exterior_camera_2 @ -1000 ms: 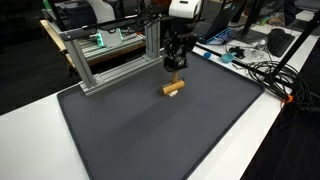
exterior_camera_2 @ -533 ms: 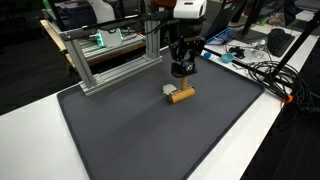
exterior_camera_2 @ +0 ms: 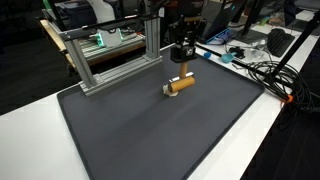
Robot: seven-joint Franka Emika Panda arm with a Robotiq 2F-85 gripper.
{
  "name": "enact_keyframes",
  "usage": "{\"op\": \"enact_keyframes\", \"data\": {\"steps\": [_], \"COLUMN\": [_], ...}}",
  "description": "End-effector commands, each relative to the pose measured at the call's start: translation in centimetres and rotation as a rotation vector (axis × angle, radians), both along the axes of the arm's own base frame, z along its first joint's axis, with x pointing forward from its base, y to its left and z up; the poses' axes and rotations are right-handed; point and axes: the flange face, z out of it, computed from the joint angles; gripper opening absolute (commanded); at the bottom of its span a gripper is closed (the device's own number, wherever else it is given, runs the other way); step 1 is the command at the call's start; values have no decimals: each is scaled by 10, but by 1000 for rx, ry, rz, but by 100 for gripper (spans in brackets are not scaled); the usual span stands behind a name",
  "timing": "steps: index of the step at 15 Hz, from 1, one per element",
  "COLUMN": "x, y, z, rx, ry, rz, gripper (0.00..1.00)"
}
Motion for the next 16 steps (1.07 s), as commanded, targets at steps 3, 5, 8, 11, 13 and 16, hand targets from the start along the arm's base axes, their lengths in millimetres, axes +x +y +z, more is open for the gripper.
{"op": "enact_keyframes", "data": {"steps": [3,5,8,11,13,16], "x": [-7,-6,-10,-14,-15,-13], "y": [-6,-7,-10,-12,-13,-15], "z": [-36,-51,-59,-63,-66,-74], "rx": [-19,-16,-23,-15,-3,11], "ry": [94,130,195,257,285,299], "rz": [-4,-7,-15,-13,-11,-9], "gripper": [21,21,21,21,21,21]}}
